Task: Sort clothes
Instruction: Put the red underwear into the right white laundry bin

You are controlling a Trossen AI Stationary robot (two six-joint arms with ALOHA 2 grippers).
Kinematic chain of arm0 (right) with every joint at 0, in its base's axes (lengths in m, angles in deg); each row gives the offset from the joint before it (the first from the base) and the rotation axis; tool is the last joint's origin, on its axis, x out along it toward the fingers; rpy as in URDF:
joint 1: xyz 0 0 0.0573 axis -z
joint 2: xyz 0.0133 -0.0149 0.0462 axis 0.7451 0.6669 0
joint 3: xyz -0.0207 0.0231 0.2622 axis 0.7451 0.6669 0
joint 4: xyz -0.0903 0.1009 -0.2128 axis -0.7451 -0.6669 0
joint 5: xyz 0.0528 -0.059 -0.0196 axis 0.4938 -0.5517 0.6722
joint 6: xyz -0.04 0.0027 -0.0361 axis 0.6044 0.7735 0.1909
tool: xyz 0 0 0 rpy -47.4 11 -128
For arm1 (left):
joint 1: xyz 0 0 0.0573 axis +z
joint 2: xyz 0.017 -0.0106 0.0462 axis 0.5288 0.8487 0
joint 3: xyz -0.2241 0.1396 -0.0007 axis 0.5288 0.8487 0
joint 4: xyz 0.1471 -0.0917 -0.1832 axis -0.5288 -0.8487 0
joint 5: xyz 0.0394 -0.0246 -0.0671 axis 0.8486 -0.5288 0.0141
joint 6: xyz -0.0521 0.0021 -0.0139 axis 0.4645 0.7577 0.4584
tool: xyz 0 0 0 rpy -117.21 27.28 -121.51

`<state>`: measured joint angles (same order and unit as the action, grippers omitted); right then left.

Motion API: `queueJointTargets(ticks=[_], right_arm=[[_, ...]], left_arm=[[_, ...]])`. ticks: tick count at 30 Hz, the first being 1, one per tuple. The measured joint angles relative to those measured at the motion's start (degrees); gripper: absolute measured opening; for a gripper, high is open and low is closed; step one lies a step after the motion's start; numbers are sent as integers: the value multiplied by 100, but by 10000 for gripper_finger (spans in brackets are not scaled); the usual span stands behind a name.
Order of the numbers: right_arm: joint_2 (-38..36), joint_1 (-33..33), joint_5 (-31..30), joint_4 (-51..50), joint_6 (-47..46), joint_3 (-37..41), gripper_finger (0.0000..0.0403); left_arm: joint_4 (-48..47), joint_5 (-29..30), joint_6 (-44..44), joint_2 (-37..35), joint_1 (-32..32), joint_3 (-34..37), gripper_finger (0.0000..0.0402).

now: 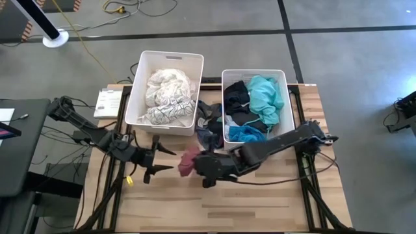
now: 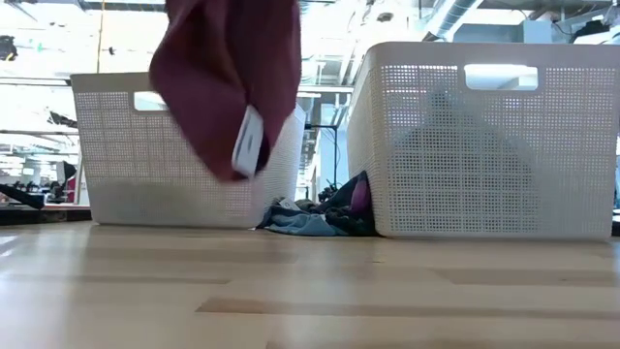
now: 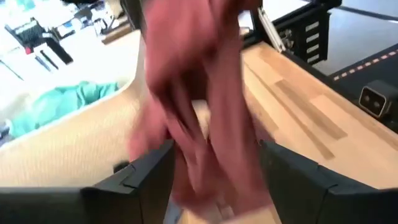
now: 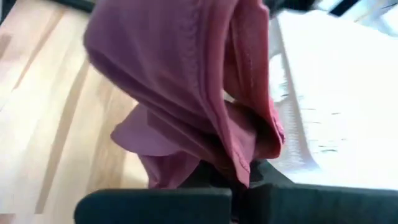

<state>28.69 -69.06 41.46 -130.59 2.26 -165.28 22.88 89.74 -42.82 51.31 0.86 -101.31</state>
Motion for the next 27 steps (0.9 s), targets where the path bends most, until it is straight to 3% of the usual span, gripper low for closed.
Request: queueJointTargets(ticks=[8,27], right_arm=[[-710,-241,-1177,-480,4,-4,0],[-1777,-145,-2516,-1537,-180,-4,0]], left_arm=[[-531,-50,623,133,0,43,224],[-507,-609,1282,749,-85,291,223]])
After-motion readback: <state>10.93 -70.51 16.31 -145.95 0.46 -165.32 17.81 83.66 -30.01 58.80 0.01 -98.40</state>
